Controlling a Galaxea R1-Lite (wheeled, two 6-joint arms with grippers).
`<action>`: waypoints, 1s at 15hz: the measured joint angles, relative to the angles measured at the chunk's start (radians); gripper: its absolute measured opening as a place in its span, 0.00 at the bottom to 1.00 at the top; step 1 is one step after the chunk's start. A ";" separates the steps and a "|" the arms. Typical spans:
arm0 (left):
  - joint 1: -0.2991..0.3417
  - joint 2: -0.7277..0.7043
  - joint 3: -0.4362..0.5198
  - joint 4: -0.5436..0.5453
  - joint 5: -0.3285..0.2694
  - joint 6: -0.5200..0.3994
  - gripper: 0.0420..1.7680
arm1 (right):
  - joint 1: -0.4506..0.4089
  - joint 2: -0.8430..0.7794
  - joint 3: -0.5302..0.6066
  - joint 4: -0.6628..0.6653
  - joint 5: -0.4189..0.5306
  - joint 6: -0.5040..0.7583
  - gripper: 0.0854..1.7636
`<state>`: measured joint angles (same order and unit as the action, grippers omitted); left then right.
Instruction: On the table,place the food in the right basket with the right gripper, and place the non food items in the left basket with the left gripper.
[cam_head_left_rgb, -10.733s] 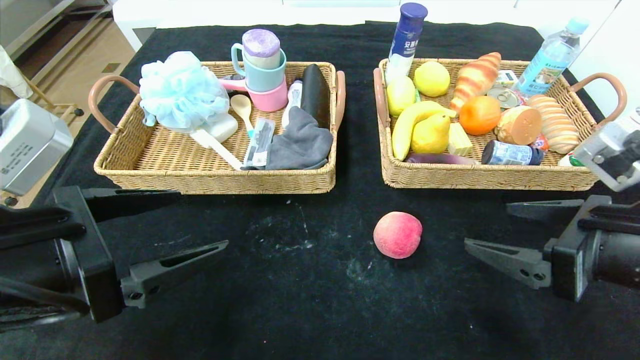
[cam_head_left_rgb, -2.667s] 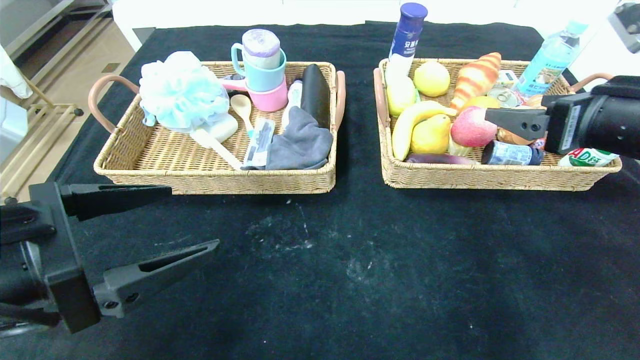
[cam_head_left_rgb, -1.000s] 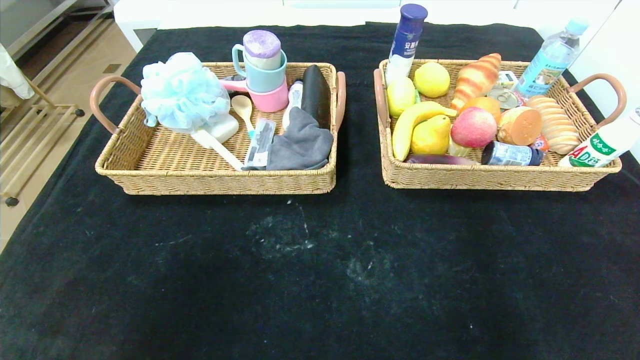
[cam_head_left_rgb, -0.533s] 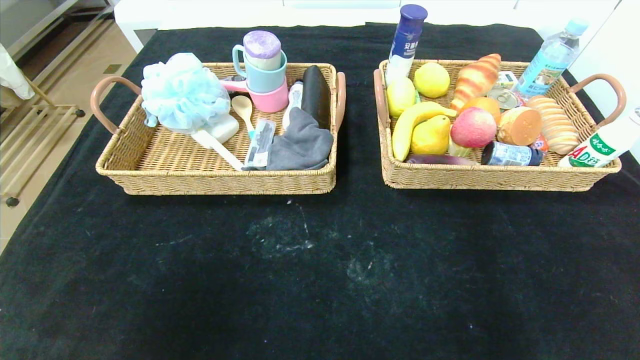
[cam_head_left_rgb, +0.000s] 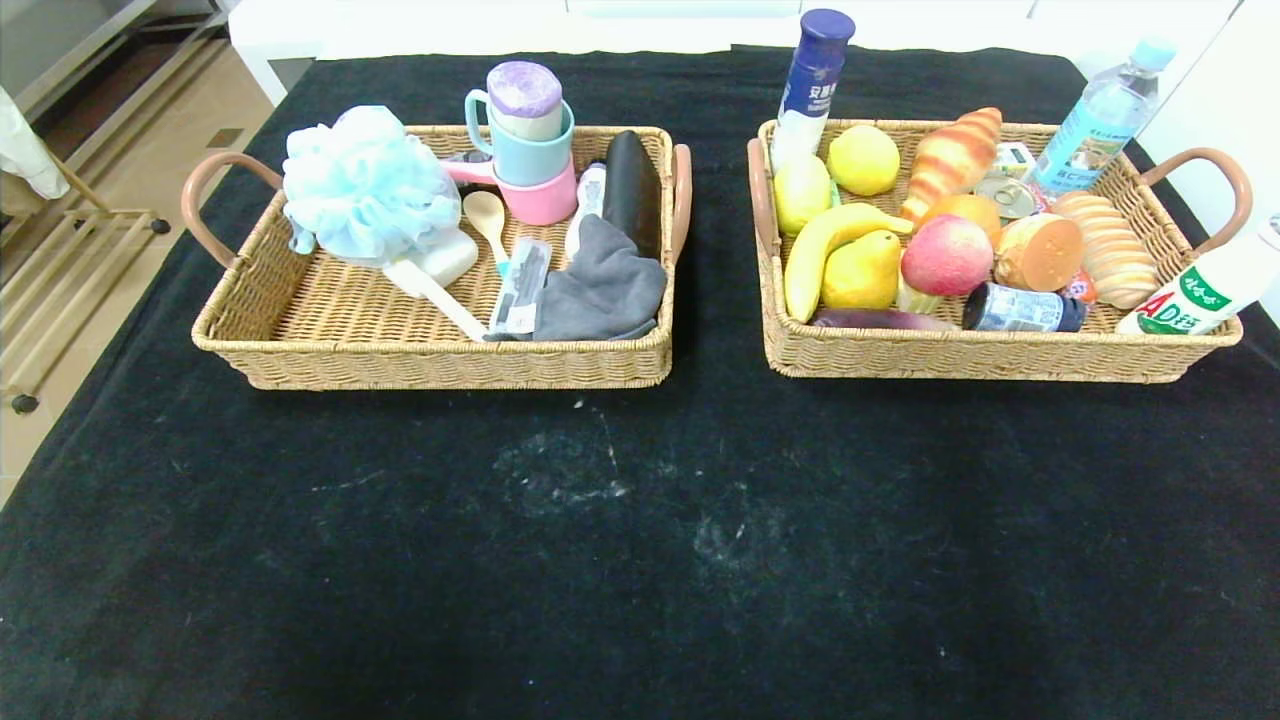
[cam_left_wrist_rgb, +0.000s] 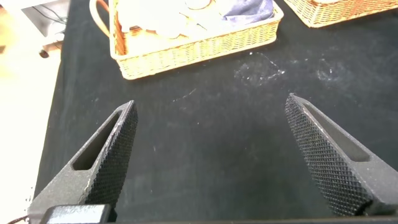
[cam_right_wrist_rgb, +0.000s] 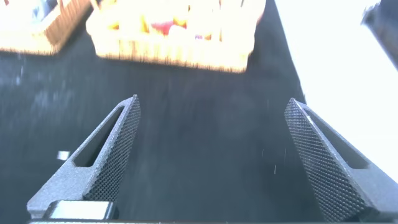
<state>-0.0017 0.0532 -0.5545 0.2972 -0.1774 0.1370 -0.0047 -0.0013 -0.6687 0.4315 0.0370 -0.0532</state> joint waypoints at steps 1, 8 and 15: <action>0.000 -0.019 0.027 -0.013 0.008 -0.001 0.97 | 0.000 0.000 0.031 -0.067 0.000 -0.010 0.96; 0.000 -0.054 0.427 -0.455 0.047 -0.001 0.97 | 0.000 0.000 0.455 -0.426 0.004 -0.065 0.96; 0.000 -0.056 0.553 -0.450 0.061 -0.010 0.97 | 0.005 0.000 0.663 -0.487 -0.001 -0.029 0.96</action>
<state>-0.0017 -0.0023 -0.0019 -0.1528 -0.1160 0.1274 0.0000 -0.0013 -0.0062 -0.0557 0.0355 -0.0821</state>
